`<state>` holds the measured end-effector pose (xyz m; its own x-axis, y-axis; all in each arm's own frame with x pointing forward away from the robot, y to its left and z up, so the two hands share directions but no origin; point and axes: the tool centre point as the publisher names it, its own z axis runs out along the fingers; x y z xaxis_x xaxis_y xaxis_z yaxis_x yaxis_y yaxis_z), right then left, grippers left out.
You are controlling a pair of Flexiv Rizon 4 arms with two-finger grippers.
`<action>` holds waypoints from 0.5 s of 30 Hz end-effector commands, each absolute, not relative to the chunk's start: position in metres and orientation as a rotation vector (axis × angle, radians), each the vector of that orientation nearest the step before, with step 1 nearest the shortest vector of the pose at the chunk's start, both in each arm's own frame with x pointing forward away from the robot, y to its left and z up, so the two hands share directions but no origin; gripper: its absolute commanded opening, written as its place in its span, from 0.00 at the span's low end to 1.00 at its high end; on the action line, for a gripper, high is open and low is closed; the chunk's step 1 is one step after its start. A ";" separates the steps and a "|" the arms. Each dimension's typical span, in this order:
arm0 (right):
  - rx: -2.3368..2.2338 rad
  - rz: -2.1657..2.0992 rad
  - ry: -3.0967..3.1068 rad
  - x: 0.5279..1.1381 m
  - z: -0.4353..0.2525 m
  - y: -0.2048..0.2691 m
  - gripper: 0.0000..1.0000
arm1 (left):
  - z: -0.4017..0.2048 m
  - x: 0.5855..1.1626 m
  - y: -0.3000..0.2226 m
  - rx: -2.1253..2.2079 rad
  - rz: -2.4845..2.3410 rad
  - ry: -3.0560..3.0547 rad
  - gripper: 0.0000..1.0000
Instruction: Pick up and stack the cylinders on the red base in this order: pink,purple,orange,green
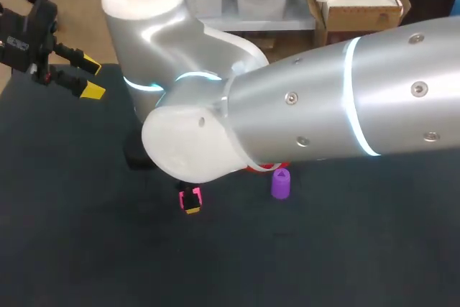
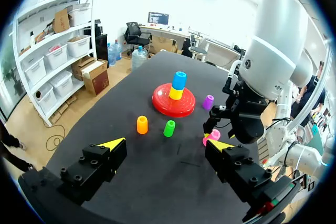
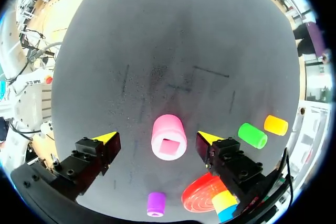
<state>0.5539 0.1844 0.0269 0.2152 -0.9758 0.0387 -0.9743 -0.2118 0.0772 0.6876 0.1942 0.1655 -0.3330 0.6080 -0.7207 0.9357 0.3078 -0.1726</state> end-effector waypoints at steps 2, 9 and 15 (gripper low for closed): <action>2.383 -0.020 -1.923 0.553 0.026 0.184 0.74 | 0.164 0.687 0.194 1.364 -0.798 2.041 1.00; 2.369 -0.009 -1.934 0.554 0.026 0.183 0.67 | 0.164 0.687 0.194 1.364 -0.798 2.041 1.00; 2.361 -0.004 -1.945 0.553 0.026 0.182 0.63 | 0.164 0.687 0.194 1.364 -0.798 2.041 1.00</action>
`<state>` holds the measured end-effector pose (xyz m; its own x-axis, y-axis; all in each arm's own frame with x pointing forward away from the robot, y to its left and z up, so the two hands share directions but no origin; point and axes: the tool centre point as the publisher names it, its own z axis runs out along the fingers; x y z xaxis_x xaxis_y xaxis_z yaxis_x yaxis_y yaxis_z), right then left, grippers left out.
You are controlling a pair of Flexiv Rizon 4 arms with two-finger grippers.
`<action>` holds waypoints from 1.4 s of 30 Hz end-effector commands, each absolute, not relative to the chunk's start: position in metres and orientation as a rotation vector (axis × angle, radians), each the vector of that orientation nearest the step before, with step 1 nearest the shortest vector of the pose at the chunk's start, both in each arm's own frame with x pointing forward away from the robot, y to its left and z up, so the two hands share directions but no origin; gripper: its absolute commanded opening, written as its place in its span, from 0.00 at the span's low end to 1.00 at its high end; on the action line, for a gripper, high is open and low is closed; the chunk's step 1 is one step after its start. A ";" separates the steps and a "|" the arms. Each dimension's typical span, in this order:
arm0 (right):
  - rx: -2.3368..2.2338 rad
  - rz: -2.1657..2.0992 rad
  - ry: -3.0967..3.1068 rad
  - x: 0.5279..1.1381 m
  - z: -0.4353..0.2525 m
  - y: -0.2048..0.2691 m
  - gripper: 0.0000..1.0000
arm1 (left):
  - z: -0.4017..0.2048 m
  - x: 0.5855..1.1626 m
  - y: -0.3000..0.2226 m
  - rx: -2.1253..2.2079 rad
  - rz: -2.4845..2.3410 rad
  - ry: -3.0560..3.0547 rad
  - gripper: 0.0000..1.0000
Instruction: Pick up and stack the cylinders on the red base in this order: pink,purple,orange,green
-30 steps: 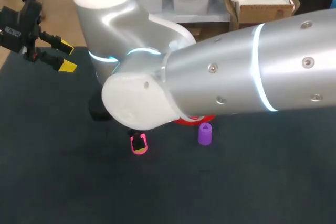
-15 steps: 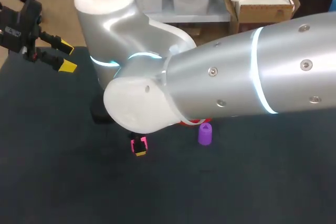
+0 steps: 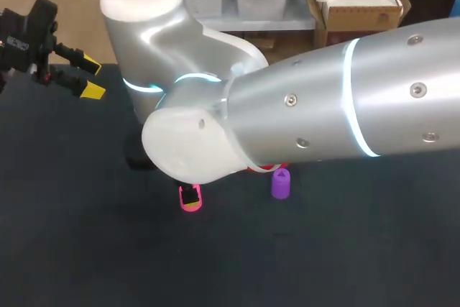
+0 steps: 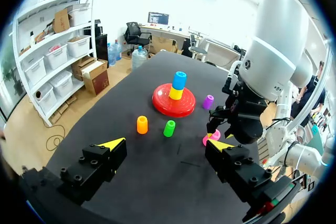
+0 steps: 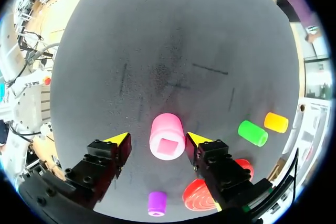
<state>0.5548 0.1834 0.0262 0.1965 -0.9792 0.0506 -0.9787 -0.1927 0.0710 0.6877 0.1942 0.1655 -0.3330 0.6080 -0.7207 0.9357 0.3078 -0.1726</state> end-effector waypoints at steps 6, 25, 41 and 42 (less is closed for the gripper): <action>2.345 -0.007 -1.970 0.555 0.027 0.181 0.13 | 0.164 0.687 0.194 1.364 -0.798 2.041 1.00; 2.207 0.182 -2.349 0.610 0.169 0.120 0.00 | 0.164 0.687 0.194 1.364 -0.798 2.041 1.00; 1.865 -0.035 -2.577 0.676 0.167 0.036 0.00 | 0.164 0.687 0.194 1.364 -0.798 2.041 1.00; 1.858 -0.025 -2.576 0.680 0.167 0.034 0.00 | 0.164 0.687 0.194 1.364 -0.798 2.041 1.00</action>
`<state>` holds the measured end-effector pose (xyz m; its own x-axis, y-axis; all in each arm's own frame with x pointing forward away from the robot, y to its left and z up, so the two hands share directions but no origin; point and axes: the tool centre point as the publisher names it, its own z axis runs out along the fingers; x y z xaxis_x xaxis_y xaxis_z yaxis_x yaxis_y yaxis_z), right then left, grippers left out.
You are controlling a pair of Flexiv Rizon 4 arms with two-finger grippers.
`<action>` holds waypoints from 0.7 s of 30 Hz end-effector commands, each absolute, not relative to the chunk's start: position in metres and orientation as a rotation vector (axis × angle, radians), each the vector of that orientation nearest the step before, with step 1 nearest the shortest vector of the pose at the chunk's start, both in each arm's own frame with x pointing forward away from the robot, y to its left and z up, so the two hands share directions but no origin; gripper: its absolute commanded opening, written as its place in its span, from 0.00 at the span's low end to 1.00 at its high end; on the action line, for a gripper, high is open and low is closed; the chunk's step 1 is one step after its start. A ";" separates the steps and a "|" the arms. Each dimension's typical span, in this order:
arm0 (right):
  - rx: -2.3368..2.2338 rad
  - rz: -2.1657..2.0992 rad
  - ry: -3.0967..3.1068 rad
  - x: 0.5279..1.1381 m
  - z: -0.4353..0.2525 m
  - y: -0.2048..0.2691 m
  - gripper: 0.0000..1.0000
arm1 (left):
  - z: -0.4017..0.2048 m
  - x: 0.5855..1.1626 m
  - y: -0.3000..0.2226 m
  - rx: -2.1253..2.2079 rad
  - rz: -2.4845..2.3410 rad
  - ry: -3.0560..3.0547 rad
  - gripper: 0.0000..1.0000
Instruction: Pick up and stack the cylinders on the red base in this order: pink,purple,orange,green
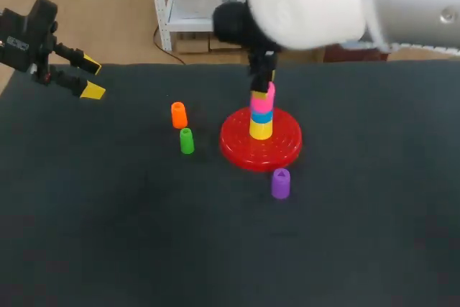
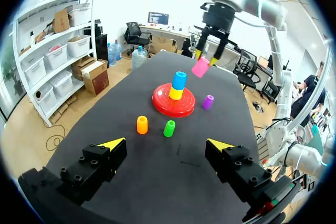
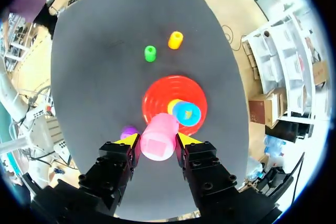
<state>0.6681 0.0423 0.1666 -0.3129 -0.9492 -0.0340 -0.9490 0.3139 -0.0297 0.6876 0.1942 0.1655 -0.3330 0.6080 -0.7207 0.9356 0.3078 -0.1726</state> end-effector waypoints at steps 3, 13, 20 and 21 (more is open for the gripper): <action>-1.829 0.008 2.531 0.691 0.170 0.033 0.00 | 0.164 0.687 0.194 1.364 -0.798 2.041 1.00; -1.885 0.028 2.538 0.711 0.161 0.041 0.00 | 0.164 0.687 0.194 1.364 -0.798 2.041 1.00; -1.892 0.096 2.562 0.717 0.145 0.043 0.00 | 0.164 0.687 0.194 1.364 -0.798 2.041 1.00; -1.894 0.096 2.563 0.717 0.144 0.044 0.00 | 0.164 0.687 0.194 1.364 -0.798 2.041 1.00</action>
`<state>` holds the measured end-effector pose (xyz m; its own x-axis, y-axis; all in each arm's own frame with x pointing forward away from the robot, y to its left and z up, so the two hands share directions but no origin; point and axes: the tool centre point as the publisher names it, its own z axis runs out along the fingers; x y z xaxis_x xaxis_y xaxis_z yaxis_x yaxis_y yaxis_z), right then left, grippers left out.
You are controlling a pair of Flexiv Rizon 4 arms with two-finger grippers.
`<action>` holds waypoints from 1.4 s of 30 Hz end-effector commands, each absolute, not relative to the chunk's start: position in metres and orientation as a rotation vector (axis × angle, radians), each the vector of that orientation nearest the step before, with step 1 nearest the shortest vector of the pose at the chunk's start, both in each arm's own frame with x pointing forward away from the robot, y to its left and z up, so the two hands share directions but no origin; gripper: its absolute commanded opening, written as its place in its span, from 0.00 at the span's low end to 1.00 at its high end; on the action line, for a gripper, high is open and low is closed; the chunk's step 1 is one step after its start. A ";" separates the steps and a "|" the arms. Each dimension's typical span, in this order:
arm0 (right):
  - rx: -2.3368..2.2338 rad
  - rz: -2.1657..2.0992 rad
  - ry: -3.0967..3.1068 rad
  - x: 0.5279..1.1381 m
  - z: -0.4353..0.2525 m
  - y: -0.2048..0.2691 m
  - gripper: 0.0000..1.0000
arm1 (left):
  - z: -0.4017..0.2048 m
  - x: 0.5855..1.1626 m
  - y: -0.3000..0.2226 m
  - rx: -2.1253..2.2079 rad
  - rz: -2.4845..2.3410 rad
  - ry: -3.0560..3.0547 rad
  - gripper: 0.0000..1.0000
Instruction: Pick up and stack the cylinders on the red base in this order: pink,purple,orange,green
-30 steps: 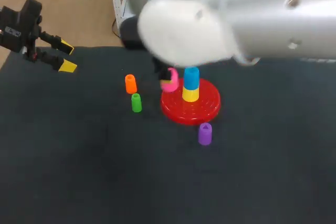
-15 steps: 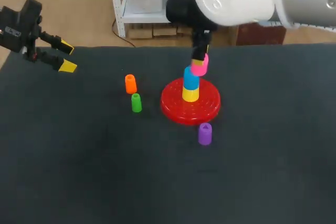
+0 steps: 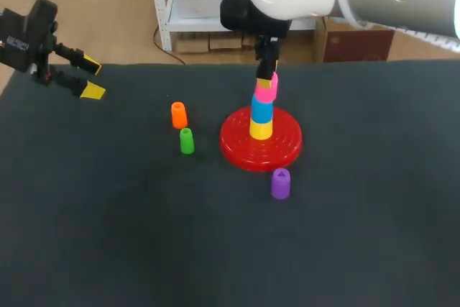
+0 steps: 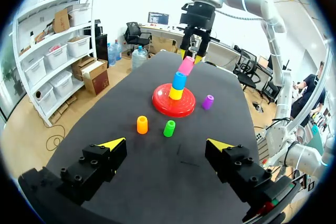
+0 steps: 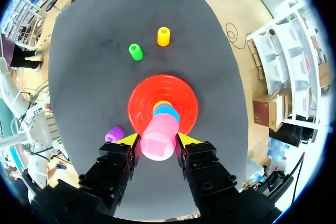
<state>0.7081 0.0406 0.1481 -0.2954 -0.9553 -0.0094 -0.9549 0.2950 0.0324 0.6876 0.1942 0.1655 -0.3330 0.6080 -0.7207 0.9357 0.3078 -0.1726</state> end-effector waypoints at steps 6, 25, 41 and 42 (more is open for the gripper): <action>1.834 -0.100 -2.474 0.717 0.139 0.045 0.00 | 0.164 0.687 0.194 1.364 -0.798 2.041 1.00; 1.780 -0.155 -2.406 0.725 0.106 0.049 0.00 | 0.164 0.687 0.194 1.364 -0.798 2.041 1.00; 1.985 0.049 -2.492 0.706 0.173 0.065 1.00 | 0.164 0.687 0.194 1.364 -0.798 2.041 1.00; 2.006 0.053 -2.485 0.706 0.176 0.069 1.00 | 0.164 0.687 0.194 1.364 -0.798 2.041 1.00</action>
